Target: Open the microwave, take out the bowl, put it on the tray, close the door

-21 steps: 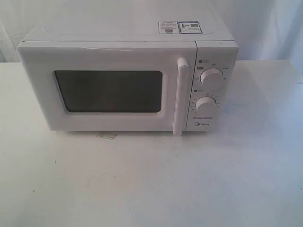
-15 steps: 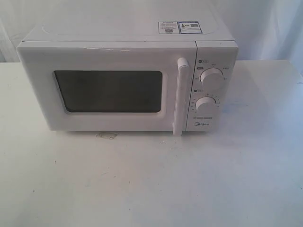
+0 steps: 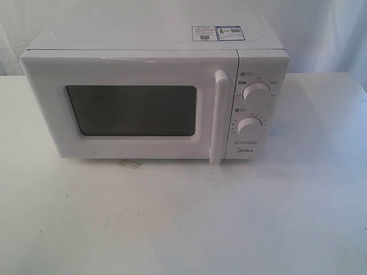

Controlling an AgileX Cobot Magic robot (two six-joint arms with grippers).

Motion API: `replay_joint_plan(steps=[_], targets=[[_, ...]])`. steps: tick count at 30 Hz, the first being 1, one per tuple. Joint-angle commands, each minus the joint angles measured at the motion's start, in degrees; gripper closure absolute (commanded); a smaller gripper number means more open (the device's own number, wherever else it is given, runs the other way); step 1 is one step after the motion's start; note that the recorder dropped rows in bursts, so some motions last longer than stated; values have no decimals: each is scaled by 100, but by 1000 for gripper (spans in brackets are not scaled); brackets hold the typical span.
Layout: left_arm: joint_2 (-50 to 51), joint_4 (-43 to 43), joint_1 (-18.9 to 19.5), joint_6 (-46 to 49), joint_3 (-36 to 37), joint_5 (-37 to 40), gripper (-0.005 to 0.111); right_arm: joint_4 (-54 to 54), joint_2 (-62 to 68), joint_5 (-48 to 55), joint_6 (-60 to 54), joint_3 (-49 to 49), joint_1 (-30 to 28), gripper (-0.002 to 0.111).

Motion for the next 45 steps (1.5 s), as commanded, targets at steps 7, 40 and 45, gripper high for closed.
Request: replay_joint_plan(steps=[7,40,45], targets=[[-30,-32,11,11,20,14,107,-559,468,-1021,929,-1656,-40,108],[-30,-32,11,11,20,14,107,9623,6897,4990,-13343,-3244,923,108],[-30,-32,11,11,20,14,107,9713,7229,3718,-13648,-3275,907,108]])
